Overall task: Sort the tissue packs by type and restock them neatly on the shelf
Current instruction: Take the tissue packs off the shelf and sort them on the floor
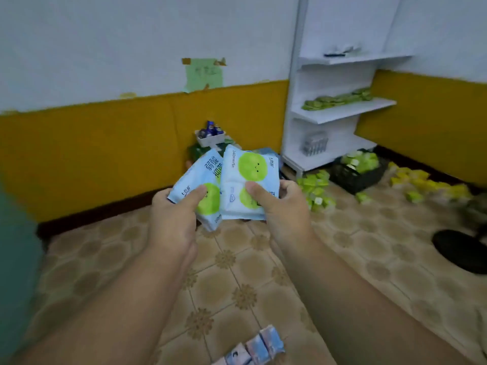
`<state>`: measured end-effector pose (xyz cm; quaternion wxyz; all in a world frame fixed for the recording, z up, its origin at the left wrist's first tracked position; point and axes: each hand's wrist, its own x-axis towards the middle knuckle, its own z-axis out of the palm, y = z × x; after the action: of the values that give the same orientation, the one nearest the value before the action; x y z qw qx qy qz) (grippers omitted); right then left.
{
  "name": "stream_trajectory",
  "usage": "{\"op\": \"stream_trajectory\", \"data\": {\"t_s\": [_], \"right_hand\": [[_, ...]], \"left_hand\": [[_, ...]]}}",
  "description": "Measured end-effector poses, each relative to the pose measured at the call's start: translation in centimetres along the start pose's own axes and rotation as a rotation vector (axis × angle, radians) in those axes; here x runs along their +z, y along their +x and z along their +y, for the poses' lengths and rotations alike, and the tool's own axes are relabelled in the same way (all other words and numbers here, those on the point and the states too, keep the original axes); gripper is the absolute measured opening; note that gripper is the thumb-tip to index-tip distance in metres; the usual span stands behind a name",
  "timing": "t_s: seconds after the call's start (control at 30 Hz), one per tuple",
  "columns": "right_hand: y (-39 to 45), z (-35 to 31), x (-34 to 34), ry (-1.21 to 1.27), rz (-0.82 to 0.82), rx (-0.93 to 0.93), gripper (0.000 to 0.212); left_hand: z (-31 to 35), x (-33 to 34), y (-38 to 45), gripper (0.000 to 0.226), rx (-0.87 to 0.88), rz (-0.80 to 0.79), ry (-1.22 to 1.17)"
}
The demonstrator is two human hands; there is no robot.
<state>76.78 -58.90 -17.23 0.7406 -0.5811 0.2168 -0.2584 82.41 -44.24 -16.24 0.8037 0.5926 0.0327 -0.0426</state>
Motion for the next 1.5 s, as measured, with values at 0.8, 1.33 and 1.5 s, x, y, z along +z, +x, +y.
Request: {"op": "stream_trajectory", "data": {"t_s": [0.8,1.33,1.5], "right_hand": [[-42.7,-0.1,-39.2,-0.014,1.830,-0.246,0.040],[-53.3,7.7,-50.0,0.296,2.477,-0.010,0.032],[-59.9,11.1,-48.7,0.398,2.486,0.008,0.032]], "left_hand": [[-21.5,21.0,-47.3,0.026,-0.783,-1.546,0.287],[-37.3,26.2,-67.3,0.017,-0.711,-2.353,0.800],[-39.9,21.4,-73.0,0.017,-0.690,-2.449,0.935]]}}
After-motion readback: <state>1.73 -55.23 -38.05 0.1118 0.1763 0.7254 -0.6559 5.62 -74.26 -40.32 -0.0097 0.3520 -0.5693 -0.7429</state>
